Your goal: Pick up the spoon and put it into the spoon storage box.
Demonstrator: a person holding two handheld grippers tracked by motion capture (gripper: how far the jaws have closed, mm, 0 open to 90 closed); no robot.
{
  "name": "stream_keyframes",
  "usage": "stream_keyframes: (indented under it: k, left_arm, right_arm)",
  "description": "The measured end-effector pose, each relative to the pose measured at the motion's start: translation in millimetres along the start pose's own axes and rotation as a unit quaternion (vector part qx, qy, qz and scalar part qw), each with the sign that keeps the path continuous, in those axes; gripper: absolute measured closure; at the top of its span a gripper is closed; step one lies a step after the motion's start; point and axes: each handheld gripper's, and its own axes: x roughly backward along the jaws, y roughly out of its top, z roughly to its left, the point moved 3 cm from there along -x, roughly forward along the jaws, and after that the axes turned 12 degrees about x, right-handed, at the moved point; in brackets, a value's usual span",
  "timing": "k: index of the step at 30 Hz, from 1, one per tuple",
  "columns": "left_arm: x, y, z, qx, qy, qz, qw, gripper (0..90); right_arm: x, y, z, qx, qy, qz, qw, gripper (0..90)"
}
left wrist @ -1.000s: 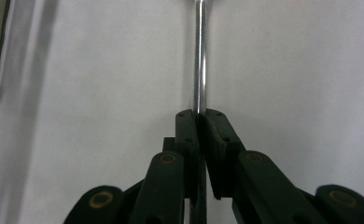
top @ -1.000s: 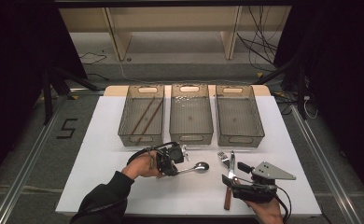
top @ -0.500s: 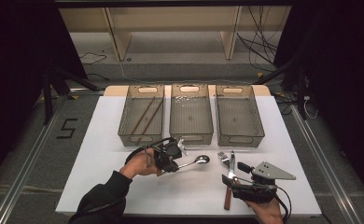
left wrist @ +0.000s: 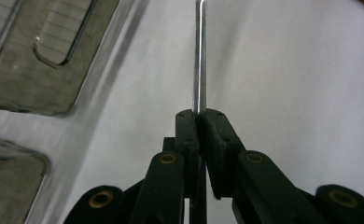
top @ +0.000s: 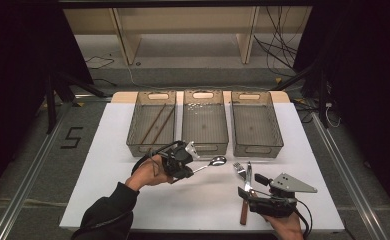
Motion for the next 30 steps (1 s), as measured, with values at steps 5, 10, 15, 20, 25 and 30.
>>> stream_keyframes:
  k: [5, 10, 15, 20, 25, 30]
  left_arm:
    - [7.1, 2.4, 1.5, 0.009, -0.002, -0.018, 0.9998, 83.8]
    - [14.8, 5.1, 4.9, 0.017, 0.001, -0.035, 0.9993, 83.8]
    - [22.9, 9.3, 8.5, 0.022, 0.003, -0.048, 0.9986, 83.8]
    - [30.8, 12.7, 11.6, 0.031, 0.004, -0.061, 0.9977, 83.8]
    - [39.2, 16.7, 12.6, 0.037, 0.005, -0.072, 0.9967, 83.9]
    - [46.3, 23.0, 14.7, 0.043, 0.01, -0.085, 0.9954, 83.8]
  right_arm:
    - [-0.2, -0.1, 0.0, 0.0, 0.0, 0.0, 1.0, 23.6]
    - [-0.4, -0.2, 0.1, -0.001, 0.0, 0.0, 1.0, 23.6]
    - [-0.4, -0.1, 0.1, -0.001, 0.0, 0.0, 1.0, 23.6]
    - [-0.3, -0.2, -0.1, -0.001, 0.0, 0.0, 1.0, 23.6]
    - [-0.4, -0.1, 0.0, -0.001, 0.0, -0.001, 1.0, 23.6]
    - [-0.6, -0.1, 0.0, -0.001, 0.0, 0.0, 1.0, 23.7]
